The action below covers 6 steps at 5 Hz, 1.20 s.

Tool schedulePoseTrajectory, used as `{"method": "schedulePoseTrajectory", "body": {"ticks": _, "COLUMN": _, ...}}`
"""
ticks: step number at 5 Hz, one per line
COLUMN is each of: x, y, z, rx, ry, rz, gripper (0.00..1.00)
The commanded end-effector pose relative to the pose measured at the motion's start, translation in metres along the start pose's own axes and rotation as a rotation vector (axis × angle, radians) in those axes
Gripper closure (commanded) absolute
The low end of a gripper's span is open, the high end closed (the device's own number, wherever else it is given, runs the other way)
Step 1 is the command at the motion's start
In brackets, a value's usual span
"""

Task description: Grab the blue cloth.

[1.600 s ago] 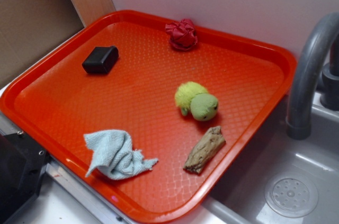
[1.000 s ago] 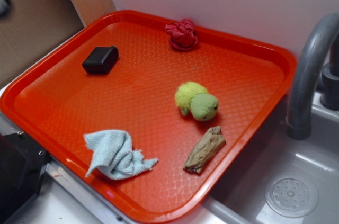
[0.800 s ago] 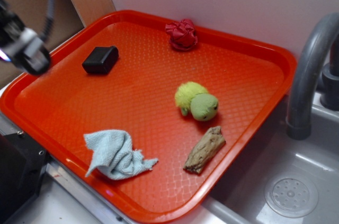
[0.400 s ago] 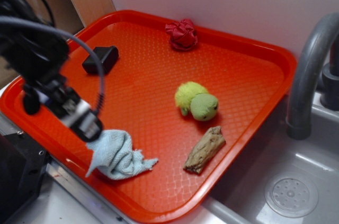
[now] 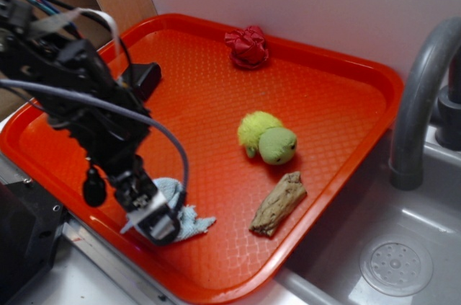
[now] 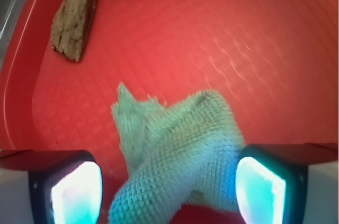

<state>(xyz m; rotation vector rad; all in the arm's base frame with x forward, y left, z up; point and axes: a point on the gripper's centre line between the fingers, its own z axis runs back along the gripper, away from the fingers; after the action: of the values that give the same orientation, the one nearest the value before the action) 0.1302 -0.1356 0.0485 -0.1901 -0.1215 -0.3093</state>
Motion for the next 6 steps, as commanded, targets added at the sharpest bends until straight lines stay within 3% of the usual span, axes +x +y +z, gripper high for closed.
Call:
{"method": "schedulePoseTrajectory", "body": {"ticks": 1, "x": 0.005, "y": -0.002, "z": -0.012, "rx": 0.017, "ry": -0.021, "rz": -0.022, "gripper": 1.0}}
{"method": "schedulePoseTrajectory", "body": {"ticks": 3, "x": -0.005, "y": 0.012, "z": -0.007, "rx": 0.03, "ry": 0.0, "rz": 0.019, "gripper": 1.0}}
{"method": "schedulePoseTrajectory", "body": {"ticks": 4, "x": -0.007, "y": 0.021, "z": 0.006, "rx": 0.081, "ry": -0.016, "rz": 0.035, "gripper": 1.0}}
{"method": "schedulePoseTrajectory", "body": {"ticks": 5, "x": -0.007, "y": 0.05, "z": 0.038, "rx": 0.184, "ry": -0.038, "rz": 0.114, "gripper": 1.0}}
{"method": "schedulePoseTrajectory", "body": {"ticks": 6, "x": -0.004, "y": 0.089, "z": 0.097, "rx": 0.282, "ry": -0.049, "rz": 0.203, "gripper": 1.0}}
